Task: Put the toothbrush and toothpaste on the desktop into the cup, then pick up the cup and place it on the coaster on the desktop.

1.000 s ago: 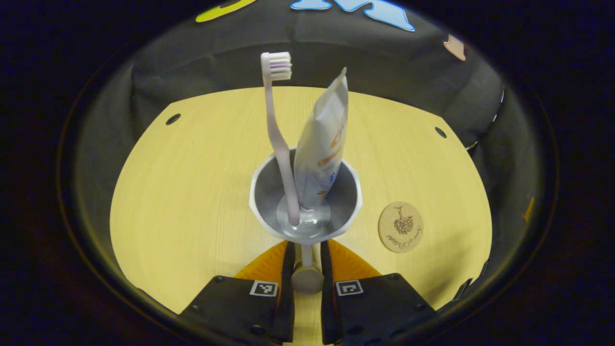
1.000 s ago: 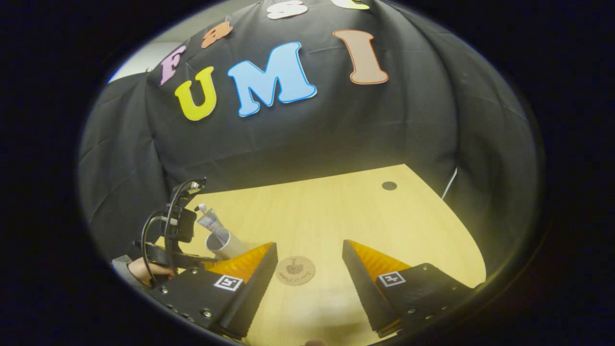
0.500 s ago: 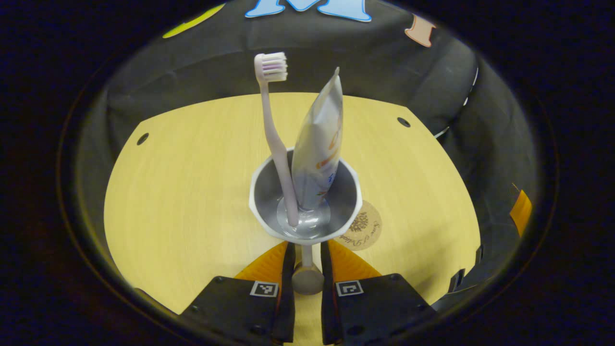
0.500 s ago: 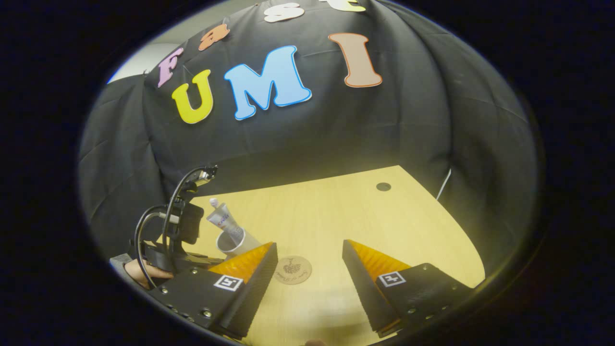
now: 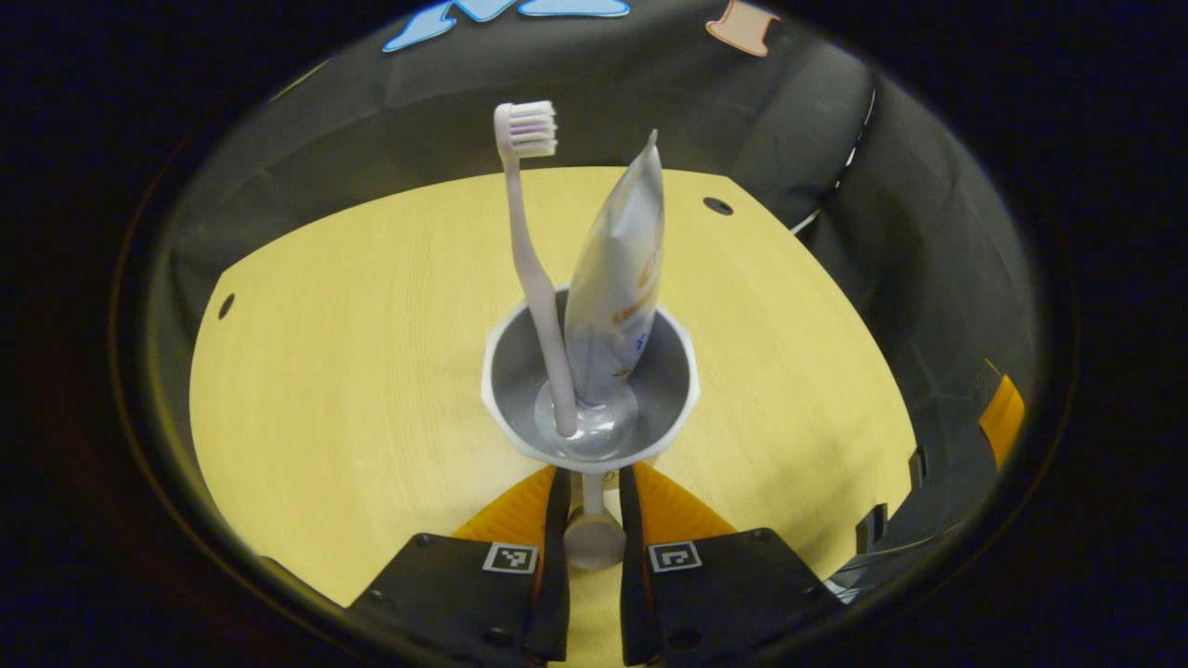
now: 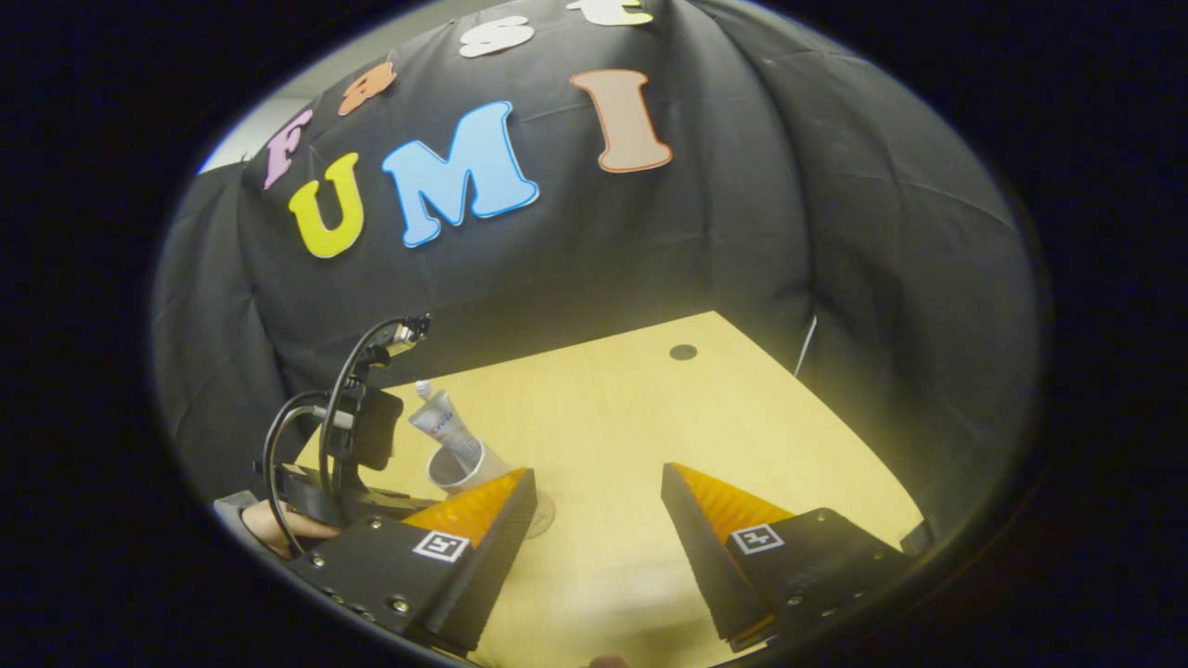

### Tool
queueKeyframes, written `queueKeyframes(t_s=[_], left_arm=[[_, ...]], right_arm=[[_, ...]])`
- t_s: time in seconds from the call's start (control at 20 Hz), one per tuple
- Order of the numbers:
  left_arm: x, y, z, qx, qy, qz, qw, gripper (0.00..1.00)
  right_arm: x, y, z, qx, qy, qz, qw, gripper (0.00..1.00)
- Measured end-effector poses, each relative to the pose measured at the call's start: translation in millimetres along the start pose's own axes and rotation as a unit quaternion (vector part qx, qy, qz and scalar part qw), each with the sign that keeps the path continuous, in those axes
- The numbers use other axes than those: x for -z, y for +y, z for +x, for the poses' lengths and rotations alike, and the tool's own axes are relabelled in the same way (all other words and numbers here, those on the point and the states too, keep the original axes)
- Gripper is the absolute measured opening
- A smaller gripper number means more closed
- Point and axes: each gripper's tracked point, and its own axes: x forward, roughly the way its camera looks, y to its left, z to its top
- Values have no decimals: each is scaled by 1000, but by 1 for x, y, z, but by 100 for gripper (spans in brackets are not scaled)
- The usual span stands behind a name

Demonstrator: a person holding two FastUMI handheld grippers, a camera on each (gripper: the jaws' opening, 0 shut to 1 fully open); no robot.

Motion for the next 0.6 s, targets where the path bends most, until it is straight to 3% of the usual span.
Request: queueKeyframes(t_s=[0.6], left_arm=[[-6, 12, 3, -14, 30, 21, 999, 30]], right_arm=[[3, -7, -6, 7, 5, 4, 1000, 87]])
